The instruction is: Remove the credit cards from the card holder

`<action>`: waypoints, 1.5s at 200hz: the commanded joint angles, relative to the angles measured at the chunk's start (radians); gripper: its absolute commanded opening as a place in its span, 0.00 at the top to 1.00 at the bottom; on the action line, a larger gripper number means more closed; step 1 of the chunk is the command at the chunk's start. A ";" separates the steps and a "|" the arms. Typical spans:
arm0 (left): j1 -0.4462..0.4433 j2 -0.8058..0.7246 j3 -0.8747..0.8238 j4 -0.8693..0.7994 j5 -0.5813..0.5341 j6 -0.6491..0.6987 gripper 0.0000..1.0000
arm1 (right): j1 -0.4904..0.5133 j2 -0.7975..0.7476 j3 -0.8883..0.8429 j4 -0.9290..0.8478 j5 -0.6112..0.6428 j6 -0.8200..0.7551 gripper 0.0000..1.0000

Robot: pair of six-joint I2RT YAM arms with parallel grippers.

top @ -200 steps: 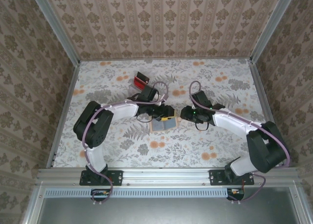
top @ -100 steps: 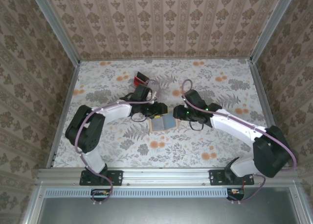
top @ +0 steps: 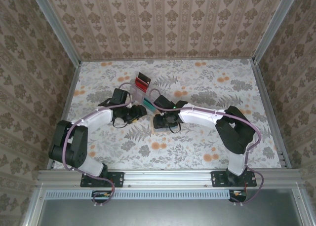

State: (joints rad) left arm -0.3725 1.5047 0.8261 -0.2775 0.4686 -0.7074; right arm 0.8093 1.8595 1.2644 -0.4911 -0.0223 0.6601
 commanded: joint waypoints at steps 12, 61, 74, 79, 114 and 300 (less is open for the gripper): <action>0.022 -0.037 -0.016 -0.049 -0.012 0.036 0.40 | -0.003 0.040 0.047 -0.150 0.081 -0.028 0.50; 0.007 -0.041 -0.062 0.035 0.077 -0.015 0.56 | -0.020 0.071 0.008 -0.130 0.073 -0.012 0.50; -0.007 -0.037 -0.079 0.061 0.094 -0.033 0.57 | -0.025 0.080 -0.003 -0.123 0.072 -0.005 0.51; -0.015 -0.033 -0.082 0.068 0.101 -0.036 0.58 | -0.028 0.083 -0.005 -0.123 0.071 -0.004 0.52; -0.077 -0.005 -0.072 0.099 0.128 -0.068 0.61 | -0.038 0.102 -0.016 -0.126 0.079 0.007 0.59; -0.212 0.158 0.002 0.191 0.086 -0.107 0.80 | -0.080 0.035 -0.133 0.032 0.003 0.039 0.70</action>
State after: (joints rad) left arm -0.5766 1.6363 0.8009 -0.1001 0.5644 -0.8165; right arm 0.7483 1.8797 1.1801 -0.4698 -0.0216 0.6842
